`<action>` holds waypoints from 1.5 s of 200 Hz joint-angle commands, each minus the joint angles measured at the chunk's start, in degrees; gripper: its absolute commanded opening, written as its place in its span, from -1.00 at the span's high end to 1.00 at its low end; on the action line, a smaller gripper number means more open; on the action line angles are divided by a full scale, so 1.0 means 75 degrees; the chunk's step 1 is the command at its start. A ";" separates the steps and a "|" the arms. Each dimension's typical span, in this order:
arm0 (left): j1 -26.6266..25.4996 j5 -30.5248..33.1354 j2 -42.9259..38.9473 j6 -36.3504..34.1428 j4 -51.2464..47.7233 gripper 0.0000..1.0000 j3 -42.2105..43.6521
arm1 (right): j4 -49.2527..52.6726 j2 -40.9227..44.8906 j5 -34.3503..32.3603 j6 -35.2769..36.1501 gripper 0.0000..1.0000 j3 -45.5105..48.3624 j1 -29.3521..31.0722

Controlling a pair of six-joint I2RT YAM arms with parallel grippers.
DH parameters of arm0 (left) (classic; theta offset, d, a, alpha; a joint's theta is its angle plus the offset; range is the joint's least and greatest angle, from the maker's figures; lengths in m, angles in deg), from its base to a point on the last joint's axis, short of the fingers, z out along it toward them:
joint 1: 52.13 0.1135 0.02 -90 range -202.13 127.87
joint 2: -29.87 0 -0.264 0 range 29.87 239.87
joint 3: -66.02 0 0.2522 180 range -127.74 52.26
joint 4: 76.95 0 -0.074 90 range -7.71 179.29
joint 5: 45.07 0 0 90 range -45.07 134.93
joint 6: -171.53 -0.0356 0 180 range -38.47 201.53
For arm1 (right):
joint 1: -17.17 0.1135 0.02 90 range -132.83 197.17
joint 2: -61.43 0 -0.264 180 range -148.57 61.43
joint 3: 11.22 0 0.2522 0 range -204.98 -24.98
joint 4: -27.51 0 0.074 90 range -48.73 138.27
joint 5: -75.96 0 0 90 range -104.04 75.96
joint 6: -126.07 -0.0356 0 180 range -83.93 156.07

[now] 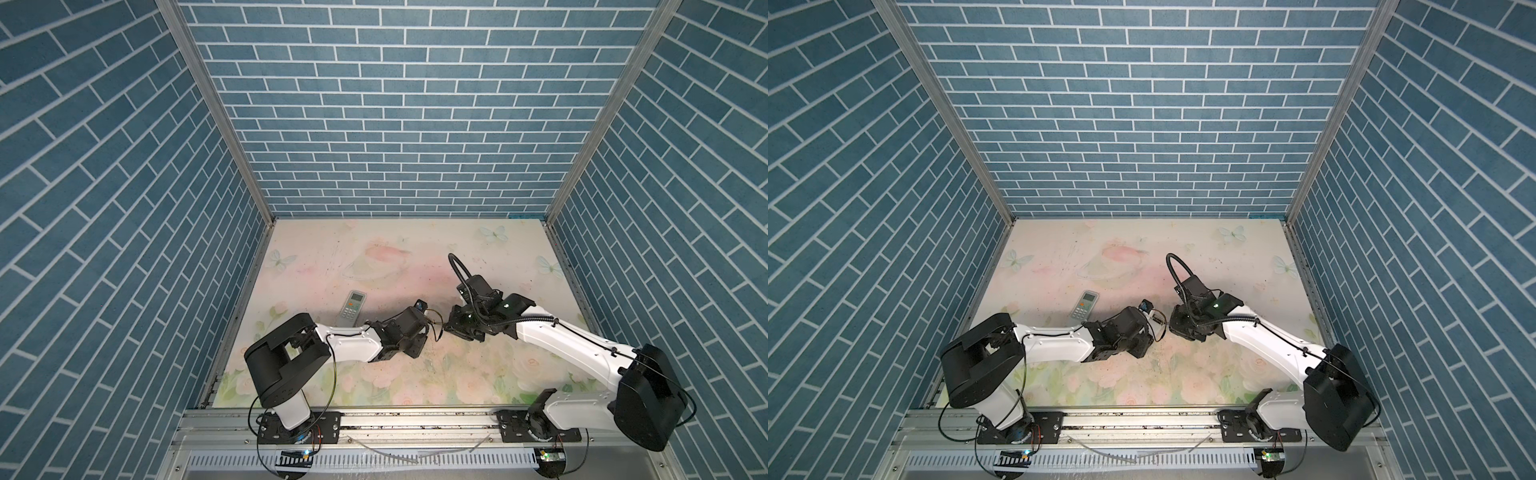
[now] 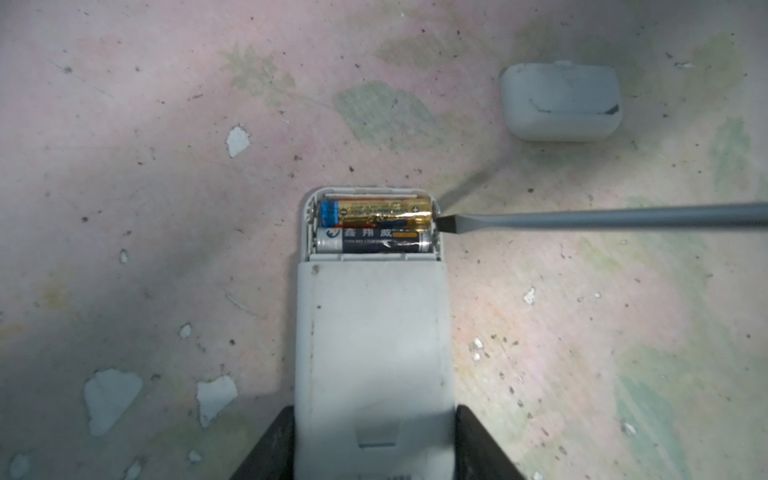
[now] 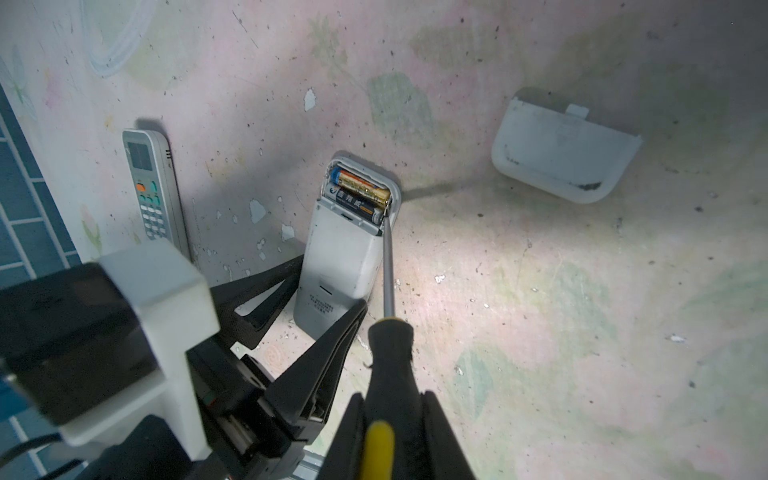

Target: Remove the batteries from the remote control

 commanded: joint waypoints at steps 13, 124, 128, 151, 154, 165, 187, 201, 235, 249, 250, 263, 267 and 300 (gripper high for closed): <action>-0.0063 -0.0483 0.0397 0.0136 -0.1229 0.46 0.0290 | 0.1079 -0.0073 -0.0539 -0.0356 1.00 -0.0119 -0.0103; -0.0123 -0.0480 0.0526 -0.0026 -0.1236 0.48 0.0201 | -0.0129 -0.0384 0.0017 -0.0447 1.00 0.0047 -0.0115; -0.0125 -0.0482 0.0525 -0.0022 -0.1236 0.48 0.0199 | -0.0207 -0.0363 0.0041 -0.0446 1.00 0.0072 -0.0115; -0.0131 -0.0492 0.0523 -0.0057 -0.1213 0.48 0.0200 | -0.0741 -0.0243 0.0236 -0.0255 1.00 0.0141 -0.0115; -0.0132 -0.0494 0.0528 -0.0056 -0.1216 0.48 0.0197 | -0.0834 -0.0225 0.0256 -0.0229 1.00 0.0163 -0.0115; -0.0123 -0.0505 0.0534 -0.0067 -0.1218 0.48 0.0198 | -0.1117 -0.0136 0.0352 -0.0154 1.00 0.0231 -0.0114; -0.0126 -0.0506 0.0529 -0.0080 -0.1196 0.49 0.0211 | -0.1526 -0.0011 0.0536 0.0072 1.00 0.0278 -0.0115; -0.0123 -0.0509 0.0535 -0.0097 -0.1193 0.49 0.0208 | -0.1835 0.0019 0.0737 0.0179 1.00 0.0318 -0.0115; -0.0126 -0.0520 0.0540 -0.0098 -0.1189 0.49 0.0208 | -0.2176 0.0117 0.0985 0.0386 1.00 0.0242 -0.0113; -0.0124 -0.0521 0.0541 -0.0116 -0.1188 0.49 0.0196 | -0.2169 0.0164 0.1037 0.0450 1.00 0.0154 -0.0118; -0.0124 -0.0525 0.0541 -0.0113 -0.1191 0.49 0.0202 | -0.2162 0.0168 0.1036 0.0451 1.00 0.0149 -0.0116; -0.0126 -0.0537 0.0552 -0.0124 -0.1197 0.49 0.0199 | -0.2104 0.0214 0.1061 0.0508 1.00 0.0061 -0.0115; -0.0124 -0.0536 0.0553 -0.0132 -0.1197 0.50 0.0196 | -0.2065 0.0229 0.1058 0.0527 1.00 0.0035 -0.0115; -0.0124 -0.0541 0.0553 -0.0140 -0.1206 0.49 0.0196 | -0.1821 0.0352 0.1035 0.0616 1.00 -0.0145 -0.0115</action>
